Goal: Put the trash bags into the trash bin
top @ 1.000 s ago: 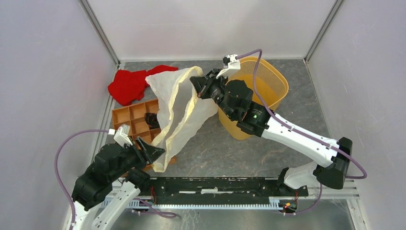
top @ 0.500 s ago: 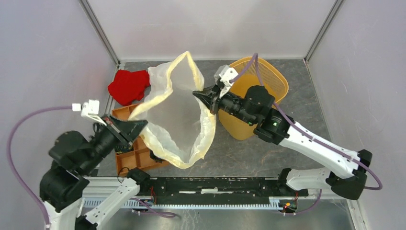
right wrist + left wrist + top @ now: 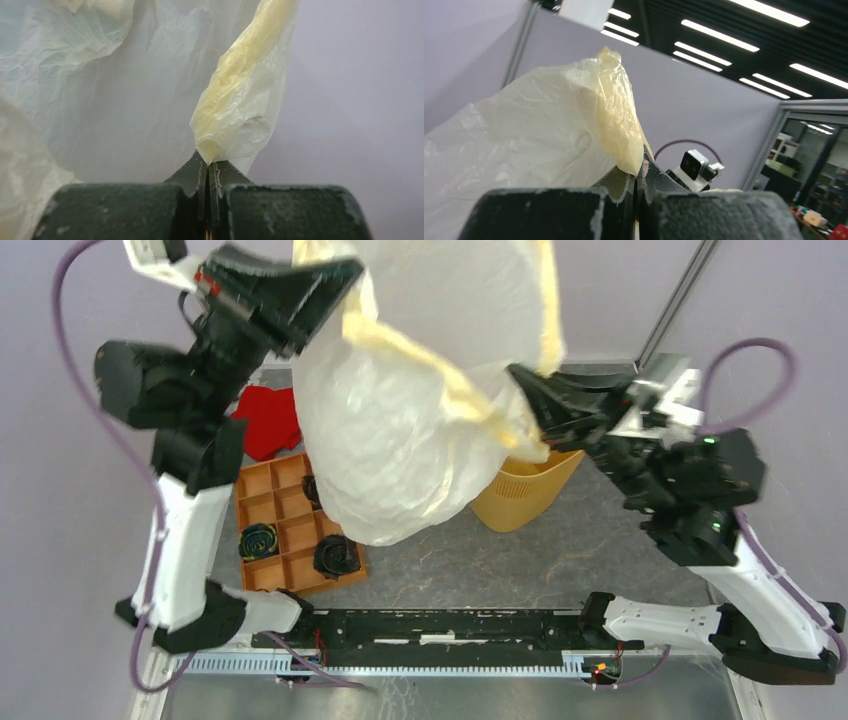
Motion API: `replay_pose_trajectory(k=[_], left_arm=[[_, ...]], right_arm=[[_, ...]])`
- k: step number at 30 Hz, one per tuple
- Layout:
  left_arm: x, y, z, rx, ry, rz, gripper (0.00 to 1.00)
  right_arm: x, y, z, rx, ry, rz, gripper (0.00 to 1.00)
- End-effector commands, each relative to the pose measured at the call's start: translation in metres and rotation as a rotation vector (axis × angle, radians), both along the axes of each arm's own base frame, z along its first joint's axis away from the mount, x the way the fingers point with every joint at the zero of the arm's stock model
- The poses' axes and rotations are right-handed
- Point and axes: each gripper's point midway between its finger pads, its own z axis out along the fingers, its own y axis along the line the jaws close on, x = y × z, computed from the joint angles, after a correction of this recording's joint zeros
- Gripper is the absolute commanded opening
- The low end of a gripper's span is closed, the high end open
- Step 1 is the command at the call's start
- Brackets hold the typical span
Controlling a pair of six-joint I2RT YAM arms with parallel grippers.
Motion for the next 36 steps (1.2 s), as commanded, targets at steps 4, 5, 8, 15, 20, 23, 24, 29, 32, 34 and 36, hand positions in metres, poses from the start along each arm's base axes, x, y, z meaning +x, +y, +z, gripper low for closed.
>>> replay_pose_trajectory(k=[4,5,8,15,20,23,24,29,32,34,36], left_arm=[[-0.023,-0.017,0.080,-0.295,-0.183,-0.320,0.02],[-0.017,-0.024,0.079,-0.306,-0.174,-0.325,0.02],[-0.008,-0.041,0.081,-0.334,-0.167,-0.334,0.02],[0.008,-0.055,0.083,-0.368,-0.192,-0.275,0.02],[0.042,-0.082,0.052,-0.272,-0.108,-0.219,0.02],[0.063,-0.094,0.030,-0.206,-0.084,-0.143,0.02],[0.072,-0.096,0.024,-0.182,-0.061,-0.105,0.02],[0.134,-0.098,-0.024,-0.063,0.156,0.113,0.02],[0.169,-0.075,-0.062,-0.016,0.292,0.301,0.02],[0.184,-0.054,-0.076,-0.004,0.345,0.389,0.02],[0.194,-0.044,-0.088,0.025,0.374,0.424,0.02]], right_arm=[[0.005,-0.093,0.071,0.179,-0.096,-0.324,0.01],[0.005,-0.098,0.077,0.182,-0.103,-0.344,0.01],[0.000,-0.115,0.100,0.207,-0.143,-0.388,0.01],[0.001,-0.127,0.141,0.219,-0.222,-0.476,0.01],[0.021,-0.128,0.131,0.191,-0.199,-0.600,0.01],[0.043,-0.110,0.106,0.112,-0.165,-0.662,0.00],[0.049,-0.103,0.101,0.086,-0.156,-0.665,0.00],[0.072,-0.074,0.073,-0.027,-0.123,-0.697,0.00],[0.074,-0.059,0.066,-0.034,-0.131,-0.652,0.00],[0.076,-0.048,0.066,-0.039,-0.136,-0.618,0.00],[0.081,-0.038,0.066,-0.038,-0.134,-0.606,0.00]])
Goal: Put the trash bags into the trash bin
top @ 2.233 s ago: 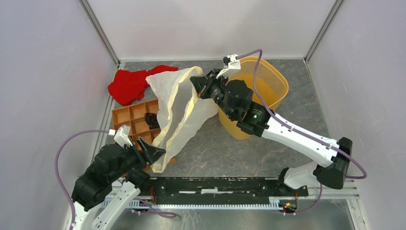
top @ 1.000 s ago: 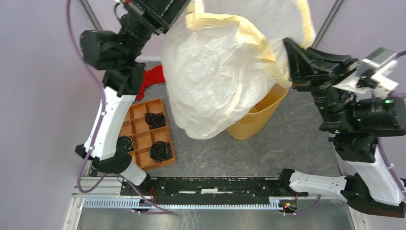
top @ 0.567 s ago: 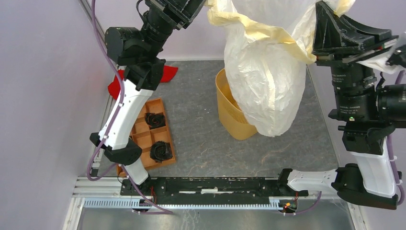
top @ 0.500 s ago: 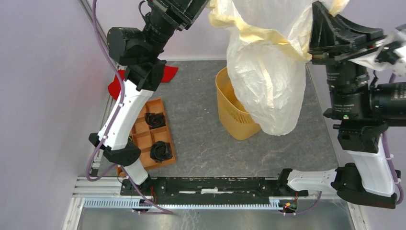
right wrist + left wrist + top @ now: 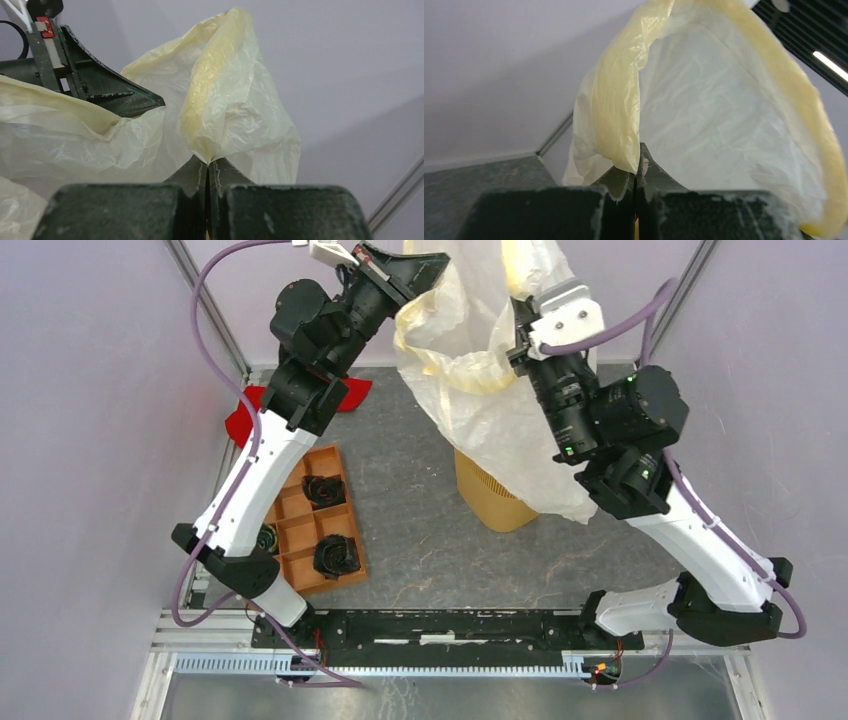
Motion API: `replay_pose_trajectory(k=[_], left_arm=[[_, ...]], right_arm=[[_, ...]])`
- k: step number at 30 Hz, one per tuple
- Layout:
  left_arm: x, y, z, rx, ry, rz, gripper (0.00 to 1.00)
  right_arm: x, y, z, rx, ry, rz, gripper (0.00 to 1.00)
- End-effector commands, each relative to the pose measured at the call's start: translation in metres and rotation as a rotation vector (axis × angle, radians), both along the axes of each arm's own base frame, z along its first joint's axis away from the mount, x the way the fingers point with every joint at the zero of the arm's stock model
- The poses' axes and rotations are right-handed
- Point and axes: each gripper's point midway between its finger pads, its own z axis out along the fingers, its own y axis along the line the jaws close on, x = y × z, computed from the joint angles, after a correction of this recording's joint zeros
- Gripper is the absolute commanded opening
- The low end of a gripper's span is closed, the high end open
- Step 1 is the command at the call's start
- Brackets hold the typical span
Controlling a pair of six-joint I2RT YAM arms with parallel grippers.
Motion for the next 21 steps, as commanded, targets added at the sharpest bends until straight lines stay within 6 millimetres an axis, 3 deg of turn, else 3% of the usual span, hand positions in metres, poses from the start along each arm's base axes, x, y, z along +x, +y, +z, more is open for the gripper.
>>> replay_pose_trajectory(k=[1,5,8,11,16,19,21], left_arm=[[0.023,0.051,-0.018,0.081,0.062,0.207,0.02],[0.036,0.044,-0.035,0.143,0.066,0.128,0.02],[0.042,0.045,-0.036,0.160,0.053,0.082,0.02],[0.047,0.046,-0.038,0.171,0.042,0.055,0.02],[0.056,0.043,-0.046,0.204,0.003,-0.008,0.02],[0.063,0.048,-0.044,0.187,-0.021,-0.039,0.02],[0.071,0.058,-0.041,0.169,-0.024,-0.024,0.02]], right_arm=[[-0.003,0.002,0.020,0.058,-0.041,0.028,0.00],[0.020,0.028,0.011,0.055,-0.024,0.059,0.00],[0.035,0.050,0.006,0.036,0.005,0.121,0.00],[0.038,0.060,-0.021,-0.008,0.077,0.149,0.02],[0.037,0.044,-0.071,0.012,0.108,0.129,0.04],[0.057,0.033,-0.082,0.045,0.154,0.109,0.01],[0.074,0.030,-0.077,0.082,0.170,0.147,0.00]])
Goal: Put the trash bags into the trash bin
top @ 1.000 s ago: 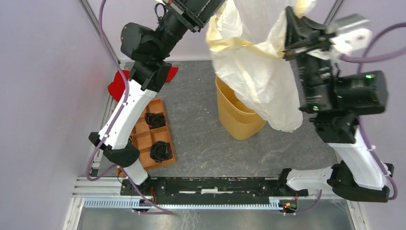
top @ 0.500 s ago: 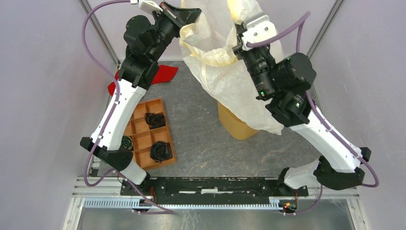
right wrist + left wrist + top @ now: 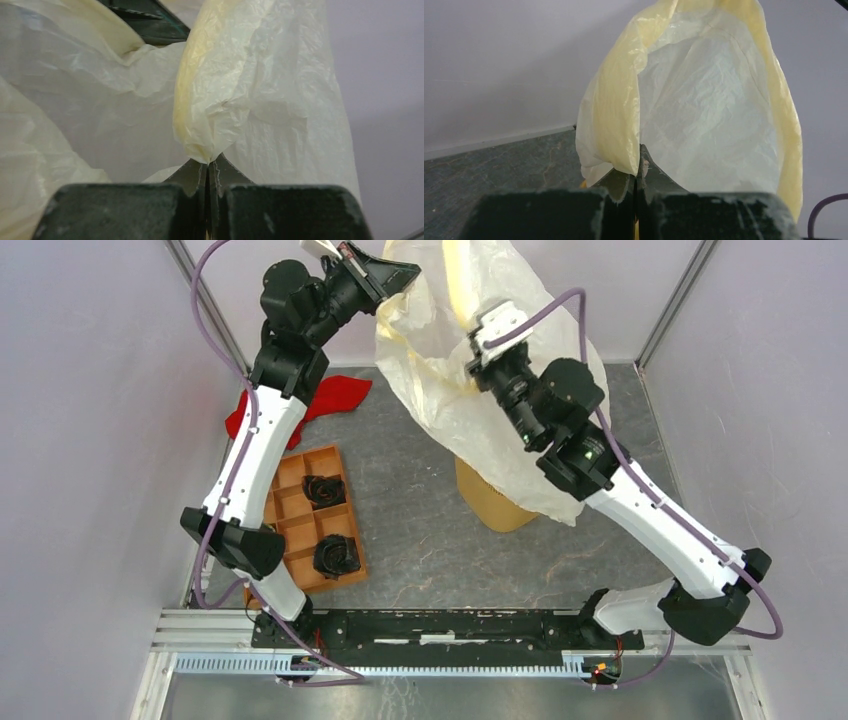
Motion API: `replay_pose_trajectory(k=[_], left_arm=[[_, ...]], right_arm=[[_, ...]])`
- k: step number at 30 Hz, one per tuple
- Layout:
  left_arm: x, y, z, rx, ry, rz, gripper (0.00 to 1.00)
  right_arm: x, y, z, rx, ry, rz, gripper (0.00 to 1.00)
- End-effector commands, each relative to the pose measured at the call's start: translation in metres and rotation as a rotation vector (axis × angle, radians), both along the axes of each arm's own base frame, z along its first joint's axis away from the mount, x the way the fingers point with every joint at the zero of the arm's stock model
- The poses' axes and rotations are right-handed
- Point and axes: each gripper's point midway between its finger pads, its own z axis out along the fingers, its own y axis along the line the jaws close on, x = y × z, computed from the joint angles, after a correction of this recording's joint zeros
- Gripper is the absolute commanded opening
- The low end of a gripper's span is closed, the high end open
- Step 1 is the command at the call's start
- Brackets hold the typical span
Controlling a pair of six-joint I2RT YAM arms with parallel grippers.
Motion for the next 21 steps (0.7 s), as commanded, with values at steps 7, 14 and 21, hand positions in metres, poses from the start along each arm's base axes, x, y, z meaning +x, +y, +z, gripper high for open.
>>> replay_pose_trajectory(k=[7,14,21], left_arm=[[0.025,0.032,0.023,-0.059,-0.087,0.019,0.02],[0.009,0.010,0.005,-0.118,-0.030,-0.185,0.02],[-0.048,0.003,0.035,-0.138,-0.109,-0.362,0.59]], right_arm=[[0.067,-0.007,0.039,0.245,0.125,0.160,0.04],[0.038,0.002,0.065,0.460,0.128,0.361,0.06],[0.054,0.005,0.065,0.496,0.157,0.335,0.00]])
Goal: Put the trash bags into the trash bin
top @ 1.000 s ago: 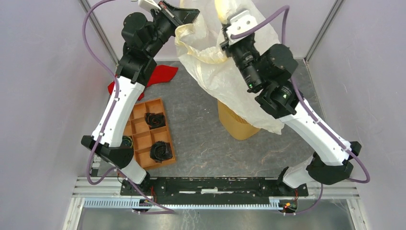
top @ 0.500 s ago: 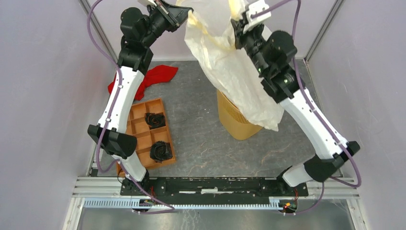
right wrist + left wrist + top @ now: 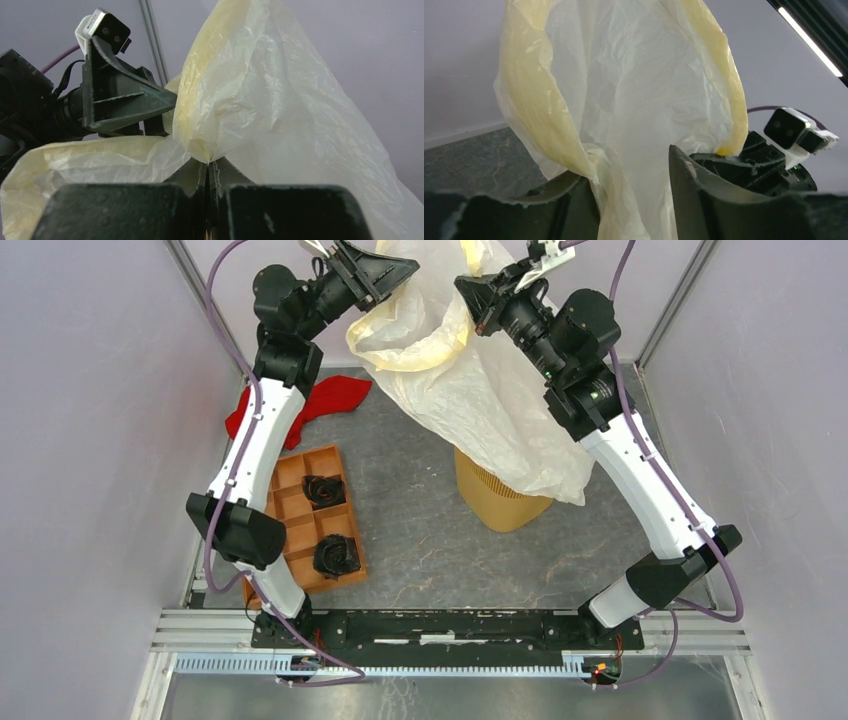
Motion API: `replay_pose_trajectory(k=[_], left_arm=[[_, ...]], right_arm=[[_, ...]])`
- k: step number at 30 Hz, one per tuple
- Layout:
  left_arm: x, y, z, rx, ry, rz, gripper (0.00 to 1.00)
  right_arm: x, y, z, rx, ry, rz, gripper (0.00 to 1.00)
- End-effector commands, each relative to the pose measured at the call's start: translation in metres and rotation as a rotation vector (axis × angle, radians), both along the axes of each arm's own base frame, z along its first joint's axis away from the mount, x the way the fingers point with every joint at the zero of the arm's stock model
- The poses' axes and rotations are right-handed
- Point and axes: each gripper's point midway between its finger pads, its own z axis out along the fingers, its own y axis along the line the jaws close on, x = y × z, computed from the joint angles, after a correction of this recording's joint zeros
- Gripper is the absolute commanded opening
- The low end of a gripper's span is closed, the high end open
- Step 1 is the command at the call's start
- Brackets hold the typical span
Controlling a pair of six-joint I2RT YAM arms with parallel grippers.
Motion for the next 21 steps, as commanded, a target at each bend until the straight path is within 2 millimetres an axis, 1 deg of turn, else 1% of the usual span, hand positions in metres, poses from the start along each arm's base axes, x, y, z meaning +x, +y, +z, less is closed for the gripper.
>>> replay_pose_trajectory(k=[1,3,4,5,7,8,10,13,15,17,18,19,20,21], left_arm=[[-0.067,-0.004,0.043,-0.027,-0.129,-0.163,0.73],[-0.079,-0.006,0.042,0.017,-0.147,-0.178,0.90],[-0.083,-0.009,0.035,0.049,-0.129,-0.177,0.98],[-0.084,-0.010,0.030,0.083,-0.129,-0.157,1.00],[-0.095,-0.014,0.024,0.158,-0.170,-0.116,1.00],[-0.098,-0.019,0.019,0.186,-0.175,-0.114,1.00],[-0.107,-0.028,0.015,0.229,-0.193,-0.113,1.00],[-0.103,-0.043,-0.003,0.321,-0.175,-0.068,1.00],[-0.103,-0.052,-0.015,0.349,-0.163,-0.074,1.00],[-0.098,-0.058,-0.022,0.362,-0.146,-0.070,1.00],[-0.096,-0.059,-0.023,0.368,-0.141,-0.061,0.98],[-0.093,-0.060,-0.025,0.372,-0.137,-0.054,0.93],[-0.091,-0.060,-0.026,0.376,-0.128,-0.044,0.87],[-0.088,-0.059,-0.027,0.378,-0.119,-0.027,0.78]], right_arm=[[-0.008,-0.002,0.030,0.115,-0.041,0.025,0.01],[-0.003,-0.005,0.032,0.159,-0.030,0.007,0.01],[-0.002,-0.006,0.035,0.187,-0.021,0.002,0.01],[-0.001,-0.006,0.036,0.216,-0.005,0.001,0.01],[-0.003,-0.006,0.039,0.265,0.011,0.017,0.01],[-0.003,-0.006,0.041,0.286,0.015,0.025,0.01],[-0.003,-0.005,0.043,0.329,0.029,0.036,0.01],[-0.006,-0.004,0.048,0.373,0.041,0.066,0.01],[-0.011,-0.004,0.050,0.399,0.038,0.089,0.01],[-0.013,-0.005,0.049,0.412,0.035,0.094,0.01],[-0.012,-0.004,0.048,0.414,0.039,0.095,0.01],[-0.011,-0.003,0.046,0.410,0.045,0.098,0.01],[-0.011,0.000,0.044,0.402,0.053,0.104,0.01],[-0.011,0.001,0.041,0.394,0.062,0.108,0.00]])
